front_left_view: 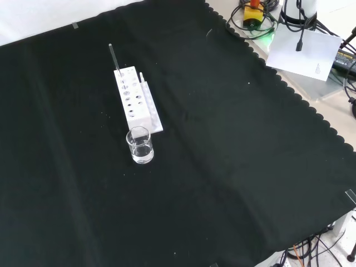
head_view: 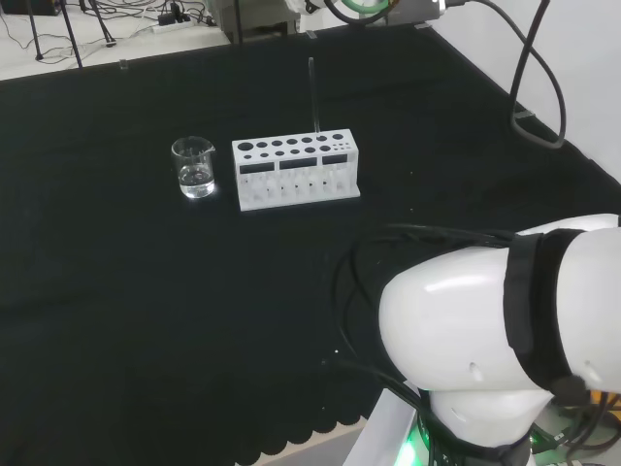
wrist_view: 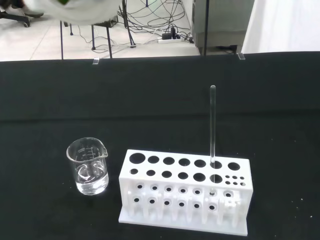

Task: Take the glass rod from the white test tube rack.

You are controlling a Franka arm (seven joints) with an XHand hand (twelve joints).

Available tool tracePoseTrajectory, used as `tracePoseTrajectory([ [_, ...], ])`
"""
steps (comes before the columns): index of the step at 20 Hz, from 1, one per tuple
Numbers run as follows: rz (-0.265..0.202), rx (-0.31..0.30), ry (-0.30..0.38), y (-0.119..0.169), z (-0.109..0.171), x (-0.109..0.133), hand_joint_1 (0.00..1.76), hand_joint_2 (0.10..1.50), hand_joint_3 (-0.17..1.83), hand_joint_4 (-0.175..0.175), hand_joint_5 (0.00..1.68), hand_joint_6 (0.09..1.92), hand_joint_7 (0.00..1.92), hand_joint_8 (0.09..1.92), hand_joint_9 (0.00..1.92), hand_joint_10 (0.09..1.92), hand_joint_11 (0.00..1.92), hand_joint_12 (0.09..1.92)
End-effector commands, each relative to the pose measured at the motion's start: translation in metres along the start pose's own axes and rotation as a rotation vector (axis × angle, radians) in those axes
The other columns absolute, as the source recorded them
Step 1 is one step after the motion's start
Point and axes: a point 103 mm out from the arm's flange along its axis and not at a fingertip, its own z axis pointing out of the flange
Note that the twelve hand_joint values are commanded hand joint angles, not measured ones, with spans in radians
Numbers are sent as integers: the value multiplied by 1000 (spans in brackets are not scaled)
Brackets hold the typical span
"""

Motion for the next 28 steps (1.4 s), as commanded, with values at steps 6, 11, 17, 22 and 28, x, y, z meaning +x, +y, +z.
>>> tracePoseTrajectory([
  [6, 11, 9, 10, 38, -4, -8, 754, 745, 509, -102, 184, 87, 16, 843, 50, 899, 0, 1318],
  [11, 18, 17, -22, 71, -3, -13, 752, 746, 512, -102, 189, 87, 34, 858, 75, 901, 0, 1353],
  [17, 4, 47, -31, 109, 10, -14, 751, 746, 514, -102, 194, 87, 43, 864, 84, 900, 0, 1370],
  [22, 7, 55, -23, 138, 21, -21, 750, 746, 515, -102, 197, 87, 48, 867, 89, 900, 0, 1374],
  [28, -7, 57, 3, 169, 31, -35, 749, 746, 516, -102, 200, 87, 54, 869, 100, 901, 0, 1379],
])
